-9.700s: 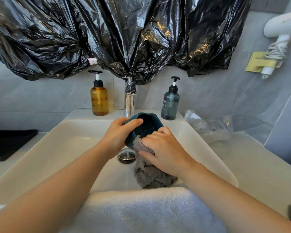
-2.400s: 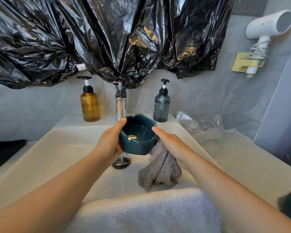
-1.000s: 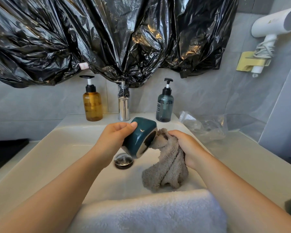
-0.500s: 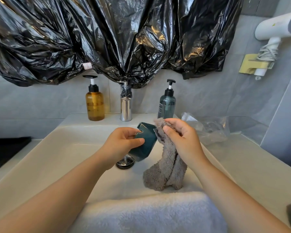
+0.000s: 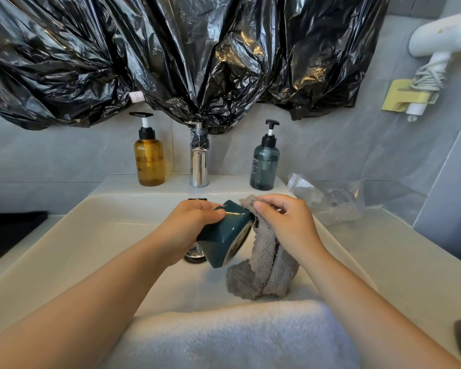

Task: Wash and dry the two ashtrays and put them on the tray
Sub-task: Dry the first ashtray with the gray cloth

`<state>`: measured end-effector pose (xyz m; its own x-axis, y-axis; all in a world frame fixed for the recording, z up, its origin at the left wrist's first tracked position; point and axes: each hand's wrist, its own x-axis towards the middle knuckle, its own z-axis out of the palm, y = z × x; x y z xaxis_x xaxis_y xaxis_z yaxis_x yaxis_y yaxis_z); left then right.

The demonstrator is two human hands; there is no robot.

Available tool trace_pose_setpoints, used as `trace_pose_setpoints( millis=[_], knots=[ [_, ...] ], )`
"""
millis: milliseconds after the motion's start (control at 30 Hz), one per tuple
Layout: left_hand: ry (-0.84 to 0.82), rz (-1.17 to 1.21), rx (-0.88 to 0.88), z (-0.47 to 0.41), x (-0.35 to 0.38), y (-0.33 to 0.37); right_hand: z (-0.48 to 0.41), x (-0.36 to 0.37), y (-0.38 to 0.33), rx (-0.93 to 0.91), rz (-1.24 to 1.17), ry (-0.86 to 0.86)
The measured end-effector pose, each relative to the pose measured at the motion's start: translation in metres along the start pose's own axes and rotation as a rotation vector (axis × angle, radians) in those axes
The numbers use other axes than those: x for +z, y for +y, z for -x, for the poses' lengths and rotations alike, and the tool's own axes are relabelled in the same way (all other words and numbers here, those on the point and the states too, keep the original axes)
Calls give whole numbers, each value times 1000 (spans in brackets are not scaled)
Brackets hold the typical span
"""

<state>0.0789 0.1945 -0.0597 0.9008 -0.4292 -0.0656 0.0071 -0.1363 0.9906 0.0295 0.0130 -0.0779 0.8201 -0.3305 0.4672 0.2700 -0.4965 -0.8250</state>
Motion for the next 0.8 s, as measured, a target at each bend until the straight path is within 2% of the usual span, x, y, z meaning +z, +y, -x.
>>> trace_pose_setpoints(
  millis=[100, 233, 367, 500, 600, 800],
  knots=[
    [30, 133, -30, -3, -4, 1, -1, -7, 5, 39, -55, 63],
    [104, 178, -75, -6, -5, 5, 0, -10, 5, 37, -90, 70],
    [107, 127, -27, -4, -6, 2, 2, -10, -2, -18, -141, 62],
    [25, 30, 54, 0, -6, 1, 7, -7, -10, -104, -182, 24],
    [-41, -18, 88, 3, -3, 2, 8, 0, -12, -139, -81, -38],
    [6, -114, 121, 5, 1, 1, 6, 4, -10, -179, 30, -121]
  ],
)
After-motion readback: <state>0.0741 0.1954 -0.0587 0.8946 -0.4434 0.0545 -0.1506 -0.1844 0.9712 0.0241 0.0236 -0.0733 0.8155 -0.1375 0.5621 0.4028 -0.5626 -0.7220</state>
